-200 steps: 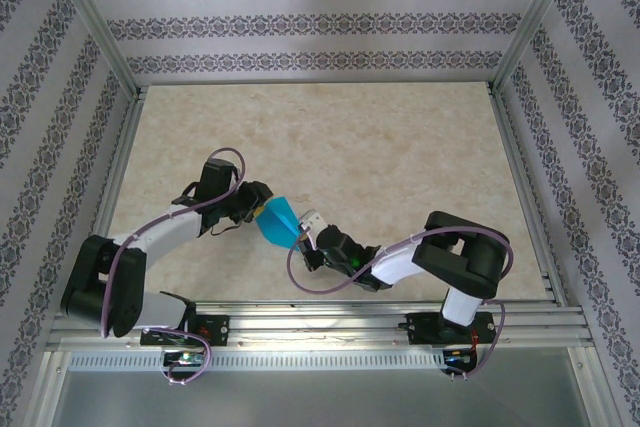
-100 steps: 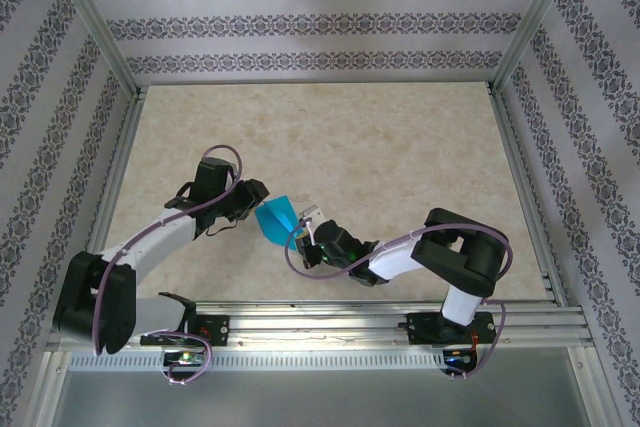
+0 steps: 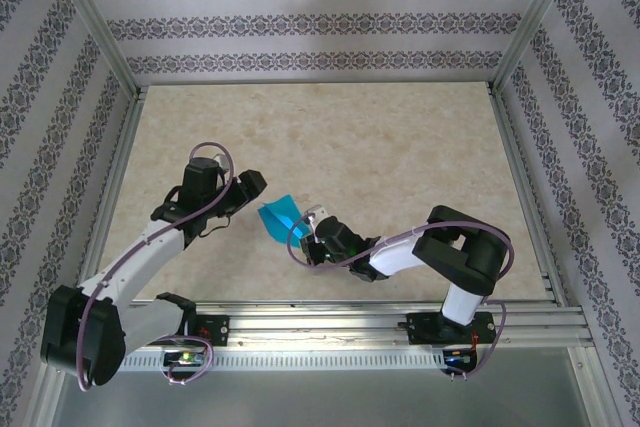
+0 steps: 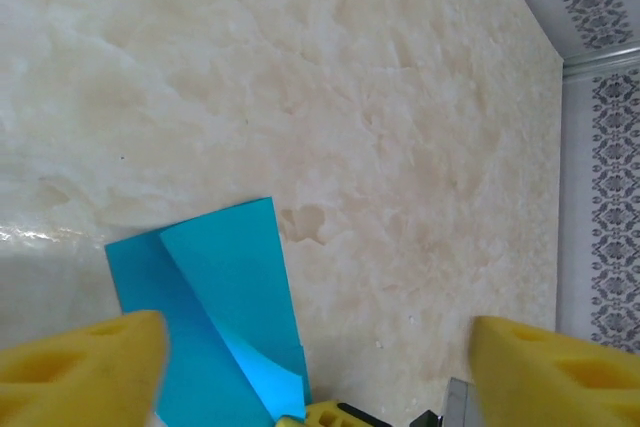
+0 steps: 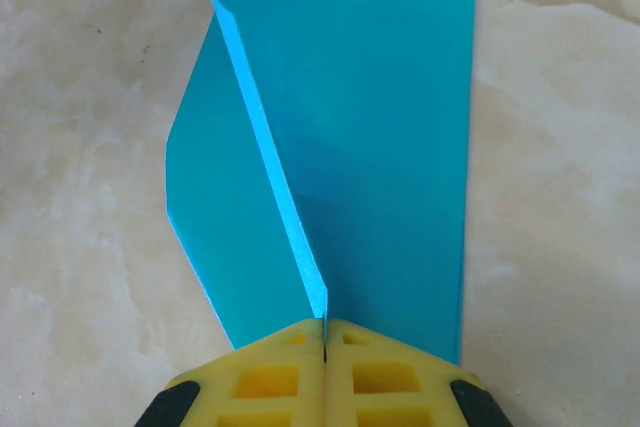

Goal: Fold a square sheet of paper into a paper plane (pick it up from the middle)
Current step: Fourth fold the wing at the center of the table.

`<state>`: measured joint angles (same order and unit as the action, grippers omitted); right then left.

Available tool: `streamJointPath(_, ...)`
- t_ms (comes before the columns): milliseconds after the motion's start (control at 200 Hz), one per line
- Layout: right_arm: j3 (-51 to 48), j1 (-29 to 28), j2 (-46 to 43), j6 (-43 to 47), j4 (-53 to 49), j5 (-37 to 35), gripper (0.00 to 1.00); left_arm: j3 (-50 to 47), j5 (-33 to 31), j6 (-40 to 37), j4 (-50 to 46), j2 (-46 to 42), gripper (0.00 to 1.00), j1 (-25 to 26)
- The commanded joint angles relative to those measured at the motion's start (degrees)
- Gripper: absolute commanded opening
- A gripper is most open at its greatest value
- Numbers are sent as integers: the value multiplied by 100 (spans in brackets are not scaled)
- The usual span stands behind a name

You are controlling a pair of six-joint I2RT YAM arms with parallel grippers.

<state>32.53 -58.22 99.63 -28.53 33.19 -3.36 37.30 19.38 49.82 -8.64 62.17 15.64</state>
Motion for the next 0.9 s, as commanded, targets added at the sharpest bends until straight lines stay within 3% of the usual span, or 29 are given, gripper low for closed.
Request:
streamJointPath(0,165,38,-155,-98,-330,150,0,5,-392,-405,-422,-323,100,-66)
streamJointPath(145,218,39,-155,-95,-539,94,0,31,-929,-710,-804,-701,99,-62)
streamJointPath(275,218,41,-211,-162,-641,42,0,87,-1035,-1087,-798,-802,100,-72)
streamJointPath(380,233,55,-233,-209,-718,24,0,155,-824,-1040,-769,-768,100,-80)
streamJointPath(500,331,74,-235,-262,-810,143,0,-92,6,-749,27,-809,100,-87)
streamJointPath(894,474,378,-146,-847,-734,652,0,-408,1181,-358,954,-115,66,-91)
